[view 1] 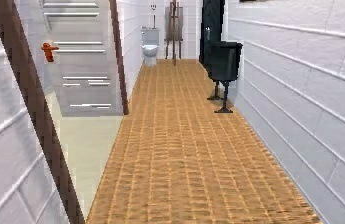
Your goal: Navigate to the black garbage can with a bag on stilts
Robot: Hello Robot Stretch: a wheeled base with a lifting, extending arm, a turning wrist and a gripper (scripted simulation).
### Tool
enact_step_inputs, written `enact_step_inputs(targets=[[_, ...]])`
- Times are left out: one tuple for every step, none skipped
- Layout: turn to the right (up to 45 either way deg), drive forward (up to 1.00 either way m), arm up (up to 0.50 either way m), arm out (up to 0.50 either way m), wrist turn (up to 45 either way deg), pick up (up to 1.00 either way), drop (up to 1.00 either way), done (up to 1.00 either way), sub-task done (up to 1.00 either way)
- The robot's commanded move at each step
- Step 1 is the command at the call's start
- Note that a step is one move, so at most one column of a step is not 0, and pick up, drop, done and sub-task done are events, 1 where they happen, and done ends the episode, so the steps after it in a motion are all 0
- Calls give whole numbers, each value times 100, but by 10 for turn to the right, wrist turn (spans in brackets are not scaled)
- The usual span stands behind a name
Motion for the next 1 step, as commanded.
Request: enact_step_inputs(targets=[[0,35,0,0,0,0,0,0,0]])
